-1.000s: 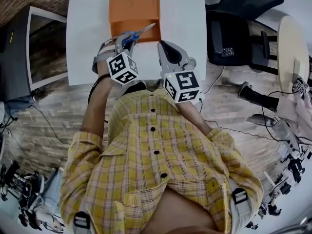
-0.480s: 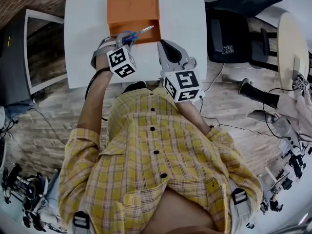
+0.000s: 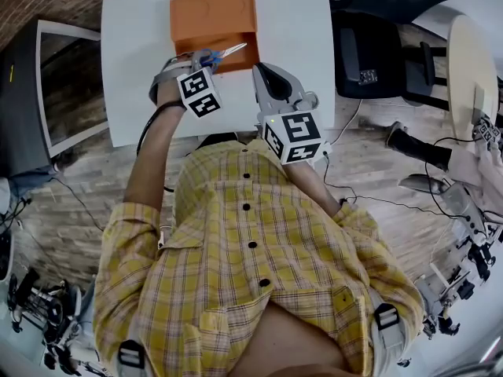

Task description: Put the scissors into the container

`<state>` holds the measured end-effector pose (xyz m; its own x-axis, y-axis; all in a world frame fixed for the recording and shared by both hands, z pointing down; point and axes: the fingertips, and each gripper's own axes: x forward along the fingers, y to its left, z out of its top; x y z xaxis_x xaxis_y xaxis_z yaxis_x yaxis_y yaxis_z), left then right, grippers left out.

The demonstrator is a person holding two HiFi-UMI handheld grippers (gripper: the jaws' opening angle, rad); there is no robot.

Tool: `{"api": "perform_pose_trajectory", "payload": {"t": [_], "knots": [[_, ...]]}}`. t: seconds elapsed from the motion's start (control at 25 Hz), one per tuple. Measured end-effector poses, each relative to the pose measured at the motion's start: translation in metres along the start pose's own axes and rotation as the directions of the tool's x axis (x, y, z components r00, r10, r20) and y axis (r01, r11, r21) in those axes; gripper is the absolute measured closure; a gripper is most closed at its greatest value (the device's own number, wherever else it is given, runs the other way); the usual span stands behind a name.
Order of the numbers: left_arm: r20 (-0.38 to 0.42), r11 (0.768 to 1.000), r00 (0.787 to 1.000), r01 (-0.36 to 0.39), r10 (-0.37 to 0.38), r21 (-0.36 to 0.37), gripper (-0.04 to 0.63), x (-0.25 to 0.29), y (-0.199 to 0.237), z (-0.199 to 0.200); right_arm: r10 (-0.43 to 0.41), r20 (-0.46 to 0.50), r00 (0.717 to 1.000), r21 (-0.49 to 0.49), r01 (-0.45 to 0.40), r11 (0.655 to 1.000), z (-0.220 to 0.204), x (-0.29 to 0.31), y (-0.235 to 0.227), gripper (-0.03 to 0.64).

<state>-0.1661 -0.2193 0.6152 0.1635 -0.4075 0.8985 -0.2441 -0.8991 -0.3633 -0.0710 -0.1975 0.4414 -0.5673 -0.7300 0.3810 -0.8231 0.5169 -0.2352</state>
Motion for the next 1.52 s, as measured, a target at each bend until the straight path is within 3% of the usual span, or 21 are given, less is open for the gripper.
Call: {"api": "perform_pose_trajectory", "payload": {"t": [0.92, 1.52], "knots": [[-0.06, 0.993, 0.993, 0.105, -0.101, 0.058, 0.502, 0.053, -0.009, -0.013, -0.05, -0.012, 0.999, 0.011, 0.05, 0.999, -0.001, 0.006, -0.014, 0.611], [-0.06, 0.992, 0.99, 0.127, -0.126, 0.021, 0.502, 0.071, -0.01, -0.022, -0.051, -0.019, 0.999, 0.003, 0.051, 0.999, 0.0, 0.012, -0.012, 0.611]]}}
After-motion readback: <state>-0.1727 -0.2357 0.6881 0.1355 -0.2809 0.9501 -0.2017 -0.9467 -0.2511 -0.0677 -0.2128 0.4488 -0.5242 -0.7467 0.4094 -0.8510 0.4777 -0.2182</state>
